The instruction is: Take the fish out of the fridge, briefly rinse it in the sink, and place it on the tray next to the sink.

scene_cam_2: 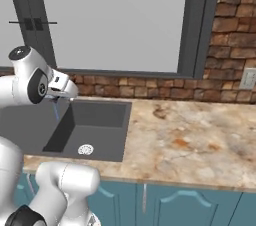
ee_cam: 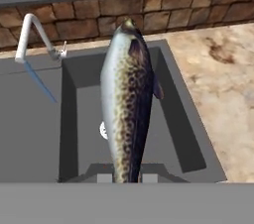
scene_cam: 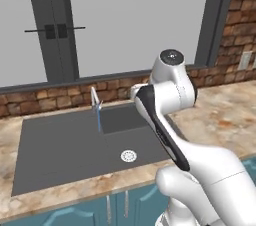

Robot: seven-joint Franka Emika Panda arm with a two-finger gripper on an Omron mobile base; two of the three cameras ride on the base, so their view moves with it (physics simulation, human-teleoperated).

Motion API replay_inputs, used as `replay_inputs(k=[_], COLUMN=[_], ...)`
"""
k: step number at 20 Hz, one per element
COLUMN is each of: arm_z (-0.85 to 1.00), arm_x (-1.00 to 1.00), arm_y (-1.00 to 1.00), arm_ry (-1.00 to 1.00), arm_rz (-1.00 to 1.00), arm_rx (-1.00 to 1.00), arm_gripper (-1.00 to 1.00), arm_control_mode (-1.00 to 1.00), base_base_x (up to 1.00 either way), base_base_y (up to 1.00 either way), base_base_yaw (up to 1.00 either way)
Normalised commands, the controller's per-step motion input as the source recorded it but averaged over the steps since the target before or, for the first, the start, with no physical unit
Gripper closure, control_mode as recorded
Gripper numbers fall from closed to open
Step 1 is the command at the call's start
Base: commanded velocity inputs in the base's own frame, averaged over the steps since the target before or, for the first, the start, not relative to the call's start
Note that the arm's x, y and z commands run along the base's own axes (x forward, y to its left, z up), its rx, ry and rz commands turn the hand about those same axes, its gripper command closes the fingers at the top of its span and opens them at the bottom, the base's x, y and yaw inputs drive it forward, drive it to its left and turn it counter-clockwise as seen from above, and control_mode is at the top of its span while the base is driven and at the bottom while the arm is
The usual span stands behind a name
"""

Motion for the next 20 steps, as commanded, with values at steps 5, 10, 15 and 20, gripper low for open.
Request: replay_inputs(k=[5,10,15,20], arm_z=[0.0,-0.03,-0.07,-0.31], arm_x=[0.18,0.43,0.35,0.22], arm_y=[0.0,0.0,-0.35,-0.45], arm_ry=[0.07,0.26,0.38,0.42], arm_rz=[0.06,0.34,0.39,0.26], arm_rx=[0.15,0.55,0.62,0.4], arm_gripper=[1.0,1.0,1.0,1.0], arm_control_mode=[-1.0,-1.0,-1.0,-1.0], base_base_x=[0.33,0.0,0.0,0.0], base_base_y=[-0.02,0.0,0.0,0.0], base_base_yaw=[0.01,0.0,0.0,0.0])
